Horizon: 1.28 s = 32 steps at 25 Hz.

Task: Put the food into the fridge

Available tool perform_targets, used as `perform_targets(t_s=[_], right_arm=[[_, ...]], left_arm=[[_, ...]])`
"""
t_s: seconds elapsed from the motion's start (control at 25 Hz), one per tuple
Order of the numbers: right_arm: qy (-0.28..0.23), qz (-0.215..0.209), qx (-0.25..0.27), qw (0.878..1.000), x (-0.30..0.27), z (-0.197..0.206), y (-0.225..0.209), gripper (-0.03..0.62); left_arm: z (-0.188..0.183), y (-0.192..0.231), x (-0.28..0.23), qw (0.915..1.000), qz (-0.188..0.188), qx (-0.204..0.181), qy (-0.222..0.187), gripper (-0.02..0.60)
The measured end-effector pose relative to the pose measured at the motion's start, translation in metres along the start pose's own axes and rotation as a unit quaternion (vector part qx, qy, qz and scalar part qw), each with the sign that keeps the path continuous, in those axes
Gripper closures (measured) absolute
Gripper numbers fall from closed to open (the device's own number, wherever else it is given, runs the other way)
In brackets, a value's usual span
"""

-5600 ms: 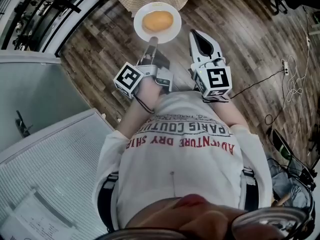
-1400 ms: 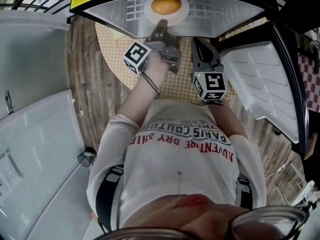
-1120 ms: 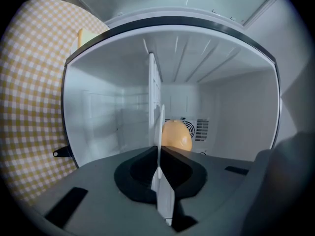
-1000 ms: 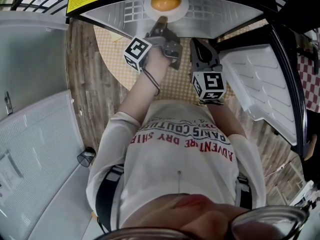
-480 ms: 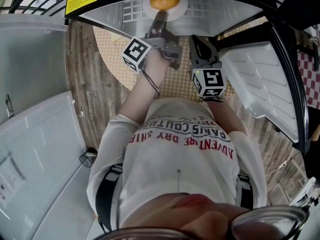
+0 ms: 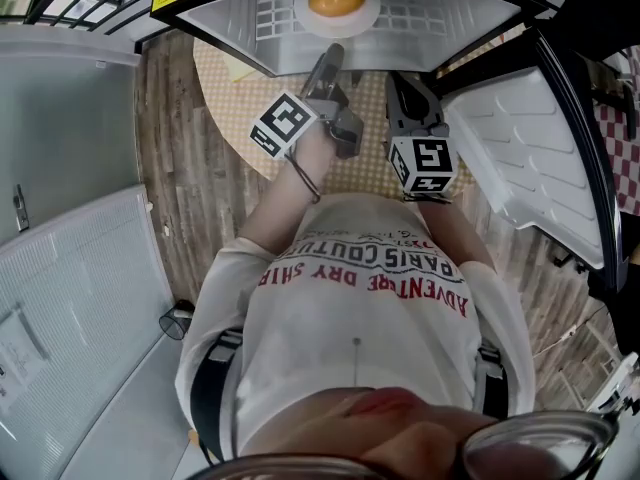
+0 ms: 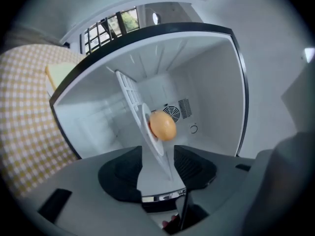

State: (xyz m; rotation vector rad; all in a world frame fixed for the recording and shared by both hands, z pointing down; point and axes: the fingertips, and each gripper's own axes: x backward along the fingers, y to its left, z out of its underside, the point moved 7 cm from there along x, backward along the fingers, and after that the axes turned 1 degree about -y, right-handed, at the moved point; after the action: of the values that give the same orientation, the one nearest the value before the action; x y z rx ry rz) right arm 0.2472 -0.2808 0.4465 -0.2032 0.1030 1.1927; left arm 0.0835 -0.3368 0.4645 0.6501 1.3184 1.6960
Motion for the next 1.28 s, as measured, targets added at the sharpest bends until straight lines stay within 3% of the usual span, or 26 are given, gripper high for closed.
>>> perform_targets(t_s=[0.12,0.24,0.28,0.4,0.52,0.68,0.88,0.96,1.04,1.16,1.28], right_arm=[[-0.005,0.002,-0.001,1.0,0.007,-0.002,0.006,0.572],[-0.01,0.003,-0.002,1.0,0.014,-0.005,0.013,0.572],[-0.012,0.002,-0.001,1.0,0.016,-0.006,0.015,0.572],[-0.021,0.002,0.0,1.0,0.022,-0.011,0.02,0.572],[-0.031,0.003,-0.002,1.0,0.028,-0.015,0.021,0.572],[-0.042,0.005,0.001,0.999,0.033,-0.02,0.024,0.572],[-0.053,0.005,0.016,0.998,0.039,-0.024,0.029,0.572],[-0.056,0.003,0.021,0.998,0.042,-0.025,0.032,0.572],[-0.054,0.001,0.023,0.998,0.046,-0.024,0.036,0.572],[-0.054,-0.003,0.026,0.998,0.05,-0.025,0.04,0.572],[-0.053,-0.007,0.03,0.998,0.052,-0.025,0.043,0.572]], left_arm=[[0.005,0.0,0.015,0.9992,-0.008,-0.037,0.015,0.448],[0.008,-0.008,0.029,0.9948,-0.002,-0.1,0.019,0.495],[0.008,-0.012,0.033,0.9914,0.0,-0.13,0.019,0.531],[0.008,-0.027,0.045,0.9757,0.014,-0.218,0.015,0.549],[0.009,-0.04,0.056,0.9549,0.033,-0.295,0.012,0.554],[0.012,-0.058,0.069,0.9081,0.056,-0.415,0.009,0.554],[0.016,-0.075,0.083,0.8668,0.079,-0.492,-0.003,0.554],[0.016,-0.076,0.088,0.856,0.076,-0.511,-0.009,0.554],[0.016,-0.077,0.093,0.8582,0.075,-0.508,-0.013,0.554],[0.012,-0.077,0.097,0.8713,0.074,-0.485,-0.021,0.554],[0.008,-0.075,0.099,0.873,0.068,-0.482,-0.025,0.554]])
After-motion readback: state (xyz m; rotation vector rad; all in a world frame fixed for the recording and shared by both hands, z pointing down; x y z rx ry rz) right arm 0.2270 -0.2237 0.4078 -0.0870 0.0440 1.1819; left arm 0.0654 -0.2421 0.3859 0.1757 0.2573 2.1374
